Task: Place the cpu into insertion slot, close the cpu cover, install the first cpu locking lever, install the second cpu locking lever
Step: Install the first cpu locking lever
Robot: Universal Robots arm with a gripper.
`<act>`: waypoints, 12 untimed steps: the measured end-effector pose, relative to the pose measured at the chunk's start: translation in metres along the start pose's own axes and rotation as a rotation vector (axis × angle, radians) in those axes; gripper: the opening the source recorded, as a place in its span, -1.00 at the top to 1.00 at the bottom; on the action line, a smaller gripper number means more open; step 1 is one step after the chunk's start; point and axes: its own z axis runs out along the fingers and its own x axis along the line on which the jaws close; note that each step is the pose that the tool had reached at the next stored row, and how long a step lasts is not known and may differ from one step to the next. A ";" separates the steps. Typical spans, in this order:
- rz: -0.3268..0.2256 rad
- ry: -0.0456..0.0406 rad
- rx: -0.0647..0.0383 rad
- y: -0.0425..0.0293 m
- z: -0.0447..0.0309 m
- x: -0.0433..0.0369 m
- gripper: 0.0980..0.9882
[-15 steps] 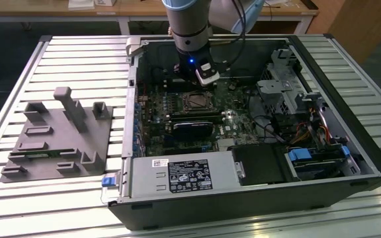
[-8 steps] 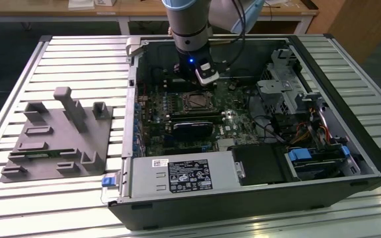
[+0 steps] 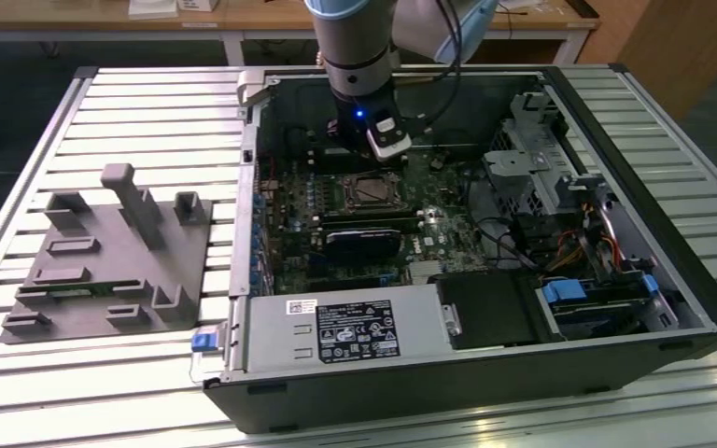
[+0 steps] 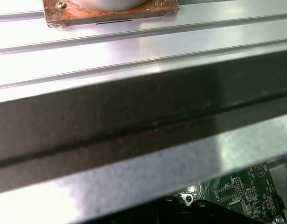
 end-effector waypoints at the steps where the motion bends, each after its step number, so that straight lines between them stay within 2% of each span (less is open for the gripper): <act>1: 0.001 -0.0003 0.000 0.0000 0.0002 0.0000 0.98; 12: 0.025 -0.0059 0.004 -0.0027 0.0030 0.0000 0.98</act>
